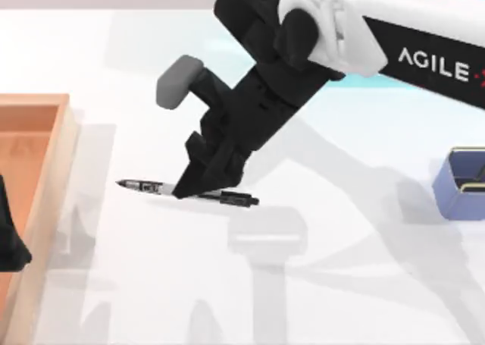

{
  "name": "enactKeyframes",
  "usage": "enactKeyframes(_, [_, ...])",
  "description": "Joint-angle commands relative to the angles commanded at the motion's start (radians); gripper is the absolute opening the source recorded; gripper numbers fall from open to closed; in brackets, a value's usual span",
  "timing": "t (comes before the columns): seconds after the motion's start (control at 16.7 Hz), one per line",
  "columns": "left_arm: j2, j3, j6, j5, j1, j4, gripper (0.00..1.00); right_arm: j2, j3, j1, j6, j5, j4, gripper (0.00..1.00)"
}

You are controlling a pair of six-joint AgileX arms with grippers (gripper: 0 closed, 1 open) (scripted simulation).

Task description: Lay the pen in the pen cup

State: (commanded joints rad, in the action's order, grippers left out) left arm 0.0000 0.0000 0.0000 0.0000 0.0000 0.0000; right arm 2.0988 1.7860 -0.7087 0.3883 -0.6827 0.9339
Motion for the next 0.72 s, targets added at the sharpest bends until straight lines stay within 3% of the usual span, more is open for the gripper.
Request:
enactKeyframes(0.24, [0.0,0.0,0.0,0.0,0.0,0.0,1.0,-0.085,-0.101,-0.026,-0.015,-0.003,-0.042,0.0])
enactKeyframes(0.72, [0.0,0.0,0.0,0.0,0.0,0.0,1.0,-0.126,-0.093,-0.059,-0.004,0.031,-0.019,0.0])
